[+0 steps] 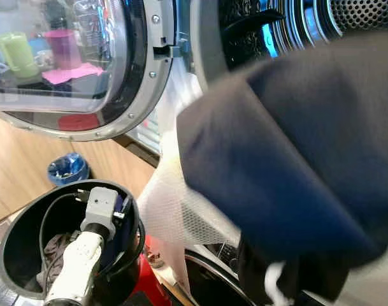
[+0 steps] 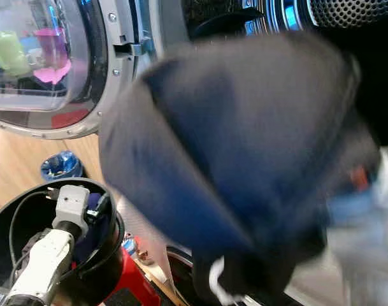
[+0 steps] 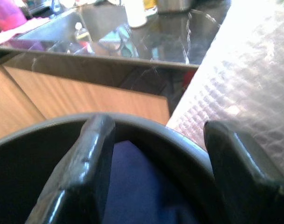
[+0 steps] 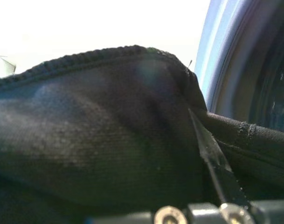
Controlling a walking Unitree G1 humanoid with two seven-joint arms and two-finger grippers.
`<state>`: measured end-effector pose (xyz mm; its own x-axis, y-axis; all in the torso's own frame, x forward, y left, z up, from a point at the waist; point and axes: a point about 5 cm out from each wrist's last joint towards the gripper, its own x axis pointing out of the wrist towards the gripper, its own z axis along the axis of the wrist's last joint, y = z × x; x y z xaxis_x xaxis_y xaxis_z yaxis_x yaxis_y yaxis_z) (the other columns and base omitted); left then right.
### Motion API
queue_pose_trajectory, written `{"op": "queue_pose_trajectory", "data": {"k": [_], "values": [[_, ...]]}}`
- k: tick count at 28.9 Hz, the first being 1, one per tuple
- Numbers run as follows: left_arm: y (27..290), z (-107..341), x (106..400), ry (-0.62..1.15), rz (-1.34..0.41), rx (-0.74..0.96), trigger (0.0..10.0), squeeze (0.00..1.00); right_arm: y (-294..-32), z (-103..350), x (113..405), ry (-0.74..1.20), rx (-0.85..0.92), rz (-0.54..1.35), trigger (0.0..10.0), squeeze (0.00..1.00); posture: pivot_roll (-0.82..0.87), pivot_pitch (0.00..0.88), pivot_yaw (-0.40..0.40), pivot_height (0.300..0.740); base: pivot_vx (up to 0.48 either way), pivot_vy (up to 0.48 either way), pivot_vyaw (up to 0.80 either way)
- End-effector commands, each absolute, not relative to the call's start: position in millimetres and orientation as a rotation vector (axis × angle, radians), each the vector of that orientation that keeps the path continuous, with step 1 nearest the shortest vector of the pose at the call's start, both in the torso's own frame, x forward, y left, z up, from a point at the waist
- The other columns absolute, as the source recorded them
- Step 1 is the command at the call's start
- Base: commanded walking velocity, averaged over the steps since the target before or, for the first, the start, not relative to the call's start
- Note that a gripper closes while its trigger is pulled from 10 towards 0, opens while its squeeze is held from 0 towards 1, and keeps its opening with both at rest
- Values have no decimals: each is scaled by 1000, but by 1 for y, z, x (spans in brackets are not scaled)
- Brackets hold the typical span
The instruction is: Clothes washing
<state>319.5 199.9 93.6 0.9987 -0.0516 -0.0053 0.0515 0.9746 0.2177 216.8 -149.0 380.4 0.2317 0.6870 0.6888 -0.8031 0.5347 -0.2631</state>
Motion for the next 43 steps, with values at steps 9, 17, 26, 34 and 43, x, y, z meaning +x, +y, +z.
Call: {"op": "queue_pose_trajectory", "data": {"k": [9, 17, 26, 34, 43], "values": [[185, 83, 323, 32, -96, 200, 10000, 0, -187, 484, 347, -640, 58, 562, 0, 0, 39, 58, -20, 740, 0, 0, 0], [185, 82, 323, 31, -96, 200, 10000, 0, -189, 491, 356, -623, 41, 559, 0, 0, 39, 58, -20, 740, 0, 0, 0], [185, 81, 324, 29, -97, 200, 10000, 0, -190, 494, 361, -620, 33, 558, 0, 0, 39, 58, -20, 740, 0, 0, 0], [182, 78, 322, 33, -101, 195, 10000, 0, -233, 504, 365, -544, 128, 94, 0, 0, 43, 55, -21, 740, 0, 0, 0], [178, 64, 317, 121, -82, 197, 10000, 0, -360, 499, 307, -562, 133, -791, 0, 0, 54, 65, -28, 740, 0, 0, 0]]}}
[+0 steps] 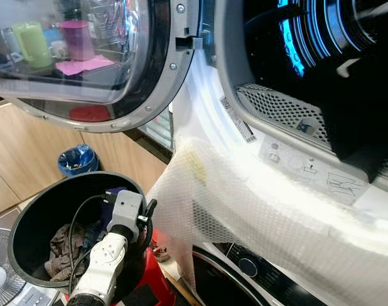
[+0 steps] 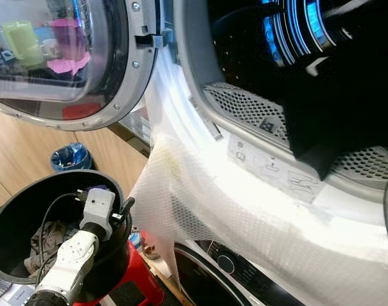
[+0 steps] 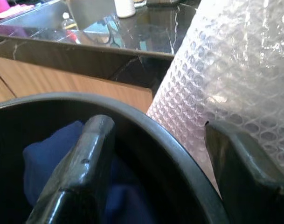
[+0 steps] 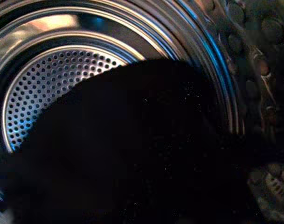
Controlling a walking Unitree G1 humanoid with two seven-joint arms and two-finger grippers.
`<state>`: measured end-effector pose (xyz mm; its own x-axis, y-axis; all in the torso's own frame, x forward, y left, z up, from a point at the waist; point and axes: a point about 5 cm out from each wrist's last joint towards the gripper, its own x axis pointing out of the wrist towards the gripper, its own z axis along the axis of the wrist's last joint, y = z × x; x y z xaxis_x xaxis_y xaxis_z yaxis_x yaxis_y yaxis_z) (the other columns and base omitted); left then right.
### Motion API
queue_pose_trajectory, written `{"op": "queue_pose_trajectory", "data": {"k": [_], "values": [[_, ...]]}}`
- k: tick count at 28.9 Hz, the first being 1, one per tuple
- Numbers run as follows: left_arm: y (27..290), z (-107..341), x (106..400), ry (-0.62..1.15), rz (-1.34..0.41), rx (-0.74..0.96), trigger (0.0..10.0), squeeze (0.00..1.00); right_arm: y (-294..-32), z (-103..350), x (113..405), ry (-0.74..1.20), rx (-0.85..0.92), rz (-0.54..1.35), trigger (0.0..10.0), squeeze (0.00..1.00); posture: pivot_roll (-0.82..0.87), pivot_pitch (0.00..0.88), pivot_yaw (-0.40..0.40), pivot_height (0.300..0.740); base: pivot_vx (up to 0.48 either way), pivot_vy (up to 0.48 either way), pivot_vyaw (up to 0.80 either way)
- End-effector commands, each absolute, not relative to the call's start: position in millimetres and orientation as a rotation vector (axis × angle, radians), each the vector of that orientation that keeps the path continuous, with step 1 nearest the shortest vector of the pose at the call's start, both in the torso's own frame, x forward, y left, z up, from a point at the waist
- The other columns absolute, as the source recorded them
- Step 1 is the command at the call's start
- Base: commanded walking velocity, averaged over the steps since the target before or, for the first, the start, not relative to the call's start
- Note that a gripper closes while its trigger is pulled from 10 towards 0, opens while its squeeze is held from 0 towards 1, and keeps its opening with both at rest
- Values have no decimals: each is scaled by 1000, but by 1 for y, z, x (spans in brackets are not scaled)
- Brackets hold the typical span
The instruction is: Clothes washing
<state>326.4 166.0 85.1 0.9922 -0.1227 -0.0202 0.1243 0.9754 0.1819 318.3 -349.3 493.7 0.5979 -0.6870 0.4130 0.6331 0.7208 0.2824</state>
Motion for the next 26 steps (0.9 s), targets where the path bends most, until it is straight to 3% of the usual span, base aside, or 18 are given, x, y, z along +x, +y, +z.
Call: {"op": "queue_pose_trajectory", "data": {"k": [1, 2, 4, 5, 6, 7, 12, 13, 14, 19, 26], "values": [[177, 64, 317, 126, -84, 196, 10000, 0, -357, 495, 312, -549, 175, -764, 0, 0, 48, 67, -17, 740, 0, 0, 0], [174, 64, 319, 128, -91, 193, 10000, 0, -350, 484, 324, -511, 240, -725, 0, 0, 48, 69, -19, 740, 0, 0, 0], [171, 66, 321, 129, -111, 186, 10000, 0, -337, 475, 338, -462, 203, -683, 0, 0, 46, 70, -12, 740, 0, 0, 0], [169, 66, 321, 132, -118, 183, 10000, 0, -332, 471, 343, -443, 200, -657, 7020, 0, 44, 73, -13, 740, 0, 0, 0], [168, 65, 321, 136, -127, 178, 10000, 0, -327, 464, 349, -416, 205, -628, 7020, 0, 44, 73, -13, 740, 0, 0, 0], [167, 65, 321, 140, -136, 176, 10000, 0, -319, 459, 356, -394, 185, -584, 10000, 0, 40, 76, -12, 740, 0, 0, 0], [161, 62, 320, 159, -169, 172, 10000, 0, -286, 419, 387, -267, 139, -449, 10000, 0, 37, 77, -14, 740, 0, 0, 0], [160, 62, 319, 159, -171, 173, 10000, 0, -282, 414, 390, -256, 114, -433, 10000, 780, 37, 77, -14, 740, 0, 0, 0], [160, 62, 320, 160, -172, 172, 10000, 0, -277, 408, 393, -242, 117, -409, 10000, 1000, 37, 77, -14, 740, 0, 0, 0], [156, 63, 320, 163, -182, 163, 10000, 0, -240, 394, 402, -228, 155, -324, 10000, 1000, 35, 87, -26, 740, 0, 0, 0], [156, 63, 319, 163, -181, 161, 10000, 0, -233, 395, 396, -258, 170, -319, 10000, 1000, 39, 88, -30, 740, 0, 0, 0]]}}
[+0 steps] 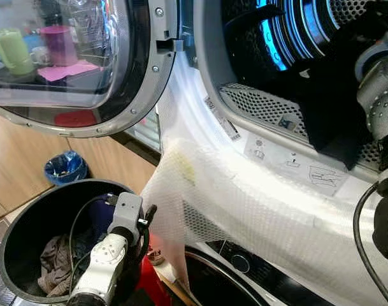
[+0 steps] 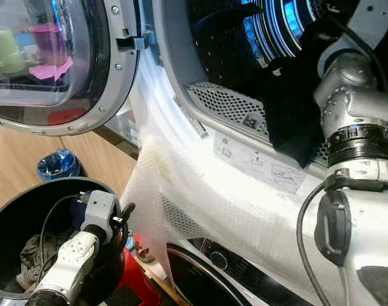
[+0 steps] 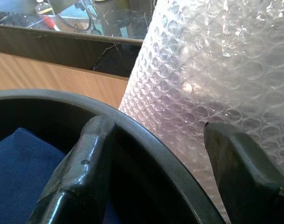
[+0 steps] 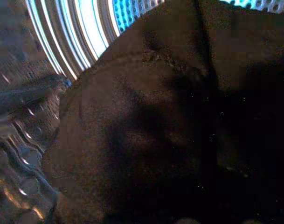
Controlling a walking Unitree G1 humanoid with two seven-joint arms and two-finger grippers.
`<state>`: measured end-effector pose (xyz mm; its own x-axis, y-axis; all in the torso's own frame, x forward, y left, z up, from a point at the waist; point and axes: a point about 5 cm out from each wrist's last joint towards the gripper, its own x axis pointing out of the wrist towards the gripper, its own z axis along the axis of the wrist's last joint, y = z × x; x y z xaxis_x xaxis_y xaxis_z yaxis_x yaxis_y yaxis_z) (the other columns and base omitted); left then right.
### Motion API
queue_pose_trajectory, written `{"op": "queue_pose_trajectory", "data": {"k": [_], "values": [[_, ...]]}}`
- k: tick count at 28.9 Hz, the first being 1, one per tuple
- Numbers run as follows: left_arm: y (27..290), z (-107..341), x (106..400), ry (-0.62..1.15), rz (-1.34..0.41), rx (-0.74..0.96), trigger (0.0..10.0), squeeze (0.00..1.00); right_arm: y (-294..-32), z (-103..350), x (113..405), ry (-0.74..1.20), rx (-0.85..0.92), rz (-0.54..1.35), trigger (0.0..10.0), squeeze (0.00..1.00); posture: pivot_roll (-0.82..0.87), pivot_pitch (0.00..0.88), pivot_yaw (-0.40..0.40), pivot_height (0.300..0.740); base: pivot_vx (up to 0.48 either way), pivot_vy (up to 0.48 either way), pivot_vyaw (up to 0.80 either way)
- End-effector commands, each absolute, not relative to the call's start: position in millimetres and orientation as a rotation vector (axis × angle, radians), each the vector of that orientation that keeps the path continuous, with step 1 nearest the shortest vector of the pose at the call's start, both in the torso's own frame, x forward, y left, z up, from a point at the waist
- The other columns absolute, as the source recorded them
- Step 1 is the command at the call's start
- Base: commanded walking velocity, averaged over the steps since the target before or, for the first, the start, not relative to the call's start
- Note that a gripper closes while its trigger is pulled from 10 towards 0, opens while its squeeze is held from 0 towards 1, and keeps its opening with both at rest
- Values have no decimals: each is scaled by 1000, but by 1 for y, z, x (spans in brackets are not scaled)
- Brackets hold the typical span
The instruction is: Clothes washing
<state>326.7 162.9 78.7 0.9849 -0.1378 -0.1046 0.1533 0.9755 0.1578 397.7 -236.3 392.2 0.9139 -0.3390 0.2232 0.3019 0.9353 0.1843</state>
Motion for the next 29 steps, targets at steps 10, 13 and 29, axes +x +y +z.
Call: {"op": "queue_pose_trajectory", "data": {"k": [10, 13, 29], "values": [[163, 65, 319, 156, -151, 157, 10000, 0, -219, 411, 335, -397, 157, -279, 10000, 1000, 28, 88, -24, 740, 0, 0, 0], [163, 66, 321, 159, -151, 159, 10000, 0, -217, 411, 315, -417, 144, -310, 10000, 1000, 13, 89, -19, 740, 0, 0, 0], [159, 64, 320, 182, -165, 162, 10000, 0, -230, 357, 278, -240, -24, -405, 10000, 1000, 15, 86, -28, 740, 0, 0, 0]]}}
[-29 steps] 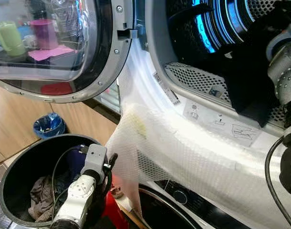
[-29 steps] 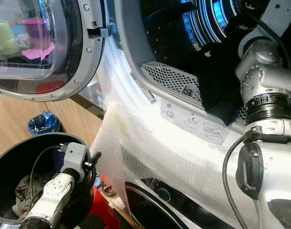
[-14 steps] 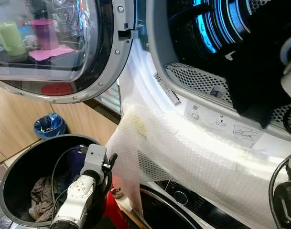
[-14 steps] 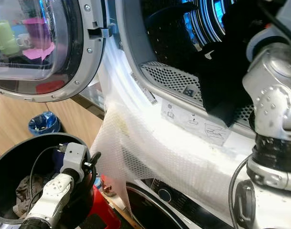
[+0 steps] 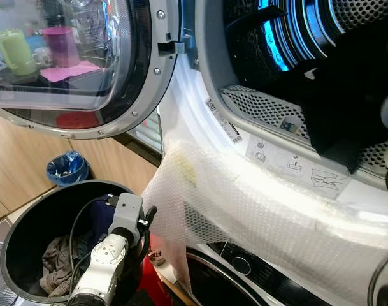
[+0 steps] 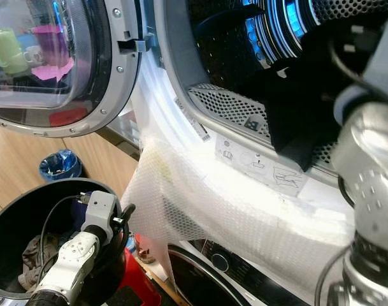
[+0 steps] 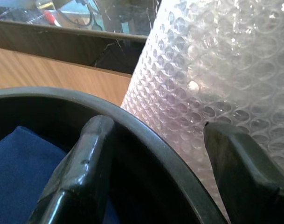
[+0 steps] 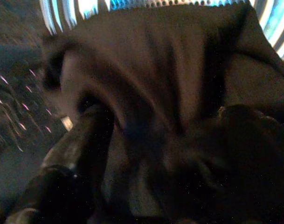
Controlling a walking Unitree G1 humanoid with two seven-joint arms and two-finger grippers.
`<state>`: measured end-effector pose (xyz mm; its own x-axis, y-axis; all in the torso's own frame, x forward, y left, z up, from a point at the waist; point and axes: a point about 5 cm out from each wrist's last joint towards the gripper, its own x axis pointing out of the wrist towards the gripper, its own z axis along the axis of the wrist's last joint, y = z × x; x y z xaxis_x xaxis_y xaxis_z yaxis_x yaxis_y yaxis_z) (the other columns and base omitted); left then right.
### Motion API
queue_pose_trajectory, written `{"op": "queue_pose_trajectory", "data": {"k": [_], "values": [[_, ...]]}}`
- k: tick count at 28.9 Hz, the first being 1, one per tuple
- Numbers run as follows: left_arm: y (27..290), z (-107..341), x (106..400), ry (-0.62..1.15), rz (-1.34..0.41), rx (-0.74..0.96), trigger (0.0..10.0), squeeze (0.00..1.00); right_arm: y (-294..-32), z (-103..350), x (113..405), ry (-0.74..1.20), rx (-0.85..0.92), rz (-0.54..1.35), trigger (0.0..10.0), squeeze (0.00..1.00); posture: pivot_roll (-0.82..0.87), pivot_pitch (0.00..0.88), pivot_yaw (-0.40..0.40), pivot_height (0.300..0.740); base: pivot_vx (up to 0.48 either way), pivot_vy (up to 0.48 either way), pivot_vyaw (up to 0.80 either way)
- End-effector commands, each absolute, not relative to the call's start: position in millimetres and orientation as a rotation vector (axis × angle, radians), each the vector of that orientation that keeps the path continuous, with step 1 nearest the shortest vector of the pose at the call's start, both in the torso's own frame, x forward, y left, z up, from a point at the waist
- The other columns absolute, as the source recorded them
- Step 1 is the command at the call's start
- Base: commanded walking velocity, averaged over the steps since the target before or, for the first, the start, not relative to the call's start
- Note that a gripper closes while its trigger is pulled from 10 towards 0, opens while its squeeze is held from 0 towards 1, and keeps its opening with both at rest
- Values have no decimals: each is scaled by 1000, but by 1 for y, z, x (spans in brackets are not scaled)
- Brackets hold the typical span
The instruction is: Clothes washing
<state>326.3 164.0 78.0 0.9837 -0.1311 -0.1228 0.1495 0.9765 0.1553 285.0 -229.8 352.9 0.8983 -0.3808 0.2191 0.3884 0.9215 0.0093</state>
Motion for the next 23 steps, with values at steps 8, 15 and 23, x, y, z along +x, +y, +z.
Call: {"op": "queue_pose_trajectory", "data": {"k": [8, 15, 23], "values": [[162, 64, 321, 190, -144, 156, 10000, 0, -223, 351, 252, -276, 29, -392, 10000, 1000, 36, 67, -35, 740, 0, 0, 0], [161, 65, 322, 189, -144, 154, 10000, 0, -208, 349, 229, -294, 16, -196, 10000, 0, 17, 73, -37, 740, 0, 0, 0], [160, 66, 322, 183, -157, 154, 10000, 0, -177, 360, 190, -523, -7, 262, 10000, 0, 10, 84, -31, 740, 0, 0, 0]]}}
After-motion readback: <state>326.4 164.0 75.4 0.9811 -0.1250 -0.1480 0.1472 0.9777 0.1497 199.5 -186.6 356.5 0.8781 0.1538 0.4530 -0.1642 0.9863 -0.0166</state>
